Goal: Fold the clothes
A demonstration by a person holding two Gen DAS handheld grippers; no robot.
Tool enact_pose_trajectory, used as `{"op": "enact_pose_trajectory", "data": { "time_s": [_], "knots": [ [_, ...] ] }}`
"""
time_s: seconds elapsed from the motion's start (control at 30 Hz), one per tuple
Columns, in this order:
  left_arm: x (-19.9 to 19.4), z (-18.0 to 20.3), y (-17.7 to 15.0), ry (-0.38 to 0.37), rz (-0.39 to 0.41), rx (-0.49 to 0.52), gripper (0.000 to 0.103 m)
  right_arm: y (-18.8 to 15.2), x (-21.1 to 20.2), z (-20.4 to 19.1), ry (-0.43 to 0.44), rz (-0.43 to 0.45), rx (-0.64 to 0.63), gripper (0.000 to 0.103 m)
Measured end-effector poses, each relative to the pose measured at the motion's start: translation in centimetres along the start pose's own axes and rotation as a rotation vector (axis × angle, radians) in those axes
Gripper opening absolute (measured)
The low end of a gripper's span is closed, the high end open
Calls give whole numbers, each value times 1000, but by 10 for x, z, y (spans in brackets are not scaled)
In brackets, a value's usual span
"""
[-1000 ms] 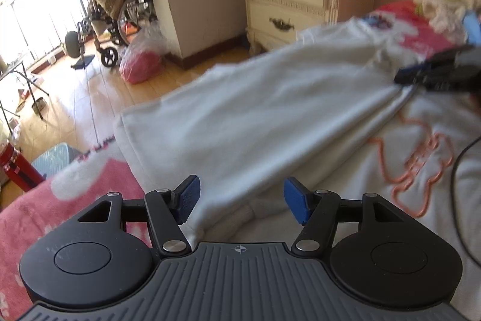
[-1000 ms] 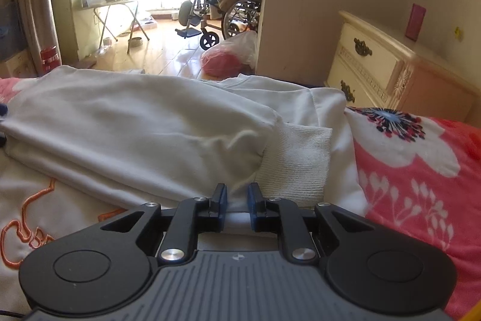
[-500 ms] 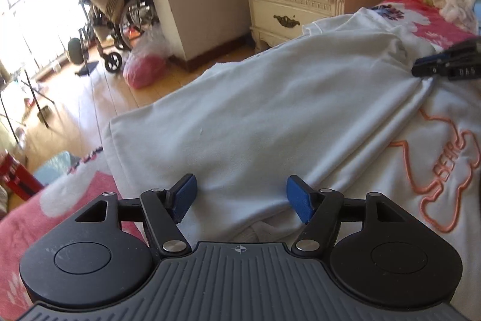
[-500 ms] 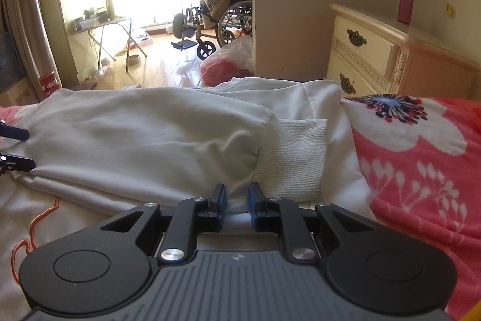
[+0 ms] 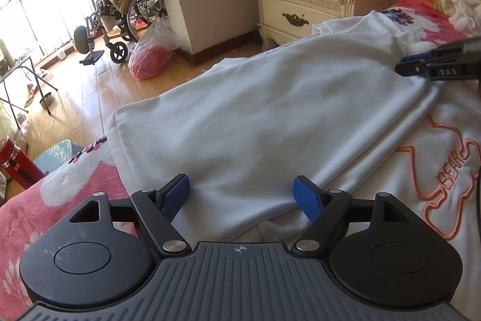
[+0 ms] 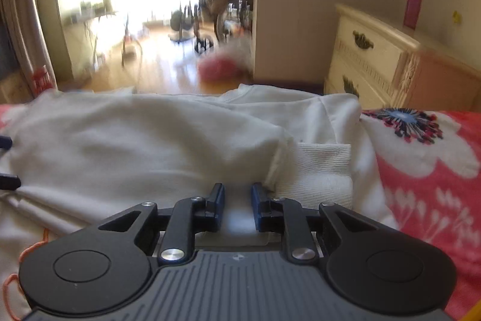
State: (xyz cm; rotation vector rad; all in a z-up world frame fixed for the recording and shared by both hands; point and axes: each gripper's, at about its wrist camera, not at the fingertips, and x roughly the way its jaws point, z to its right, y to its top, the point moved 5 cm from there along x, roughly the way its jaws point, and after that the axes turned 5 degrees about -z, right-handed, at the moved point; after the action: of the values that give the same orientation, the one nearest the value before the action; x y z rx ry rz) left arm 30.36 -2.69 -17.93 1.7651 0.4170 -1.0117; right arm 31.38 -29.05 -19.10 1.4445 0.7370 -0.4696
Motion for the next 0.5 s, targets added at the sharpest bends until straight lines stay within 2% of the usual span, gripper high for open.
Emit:
{"op": "enact_pose_trajectory", "data": {
  "time_s": [0.1, 0.37, 0.5],
  "knots": [
    [1, 0, 1, 1, 0, 2, 79, -1, 0, 7, 27, 12, 46, 21],
    [-5, -2, 6, 4, -7, 8, 81, -2, 0, 9, 38, 16, 47, 21],
    [-17, -7, 14, 8, 31, -5, 81, -2, 0, 9, 37, 13, 44, 21]
  ]
}}
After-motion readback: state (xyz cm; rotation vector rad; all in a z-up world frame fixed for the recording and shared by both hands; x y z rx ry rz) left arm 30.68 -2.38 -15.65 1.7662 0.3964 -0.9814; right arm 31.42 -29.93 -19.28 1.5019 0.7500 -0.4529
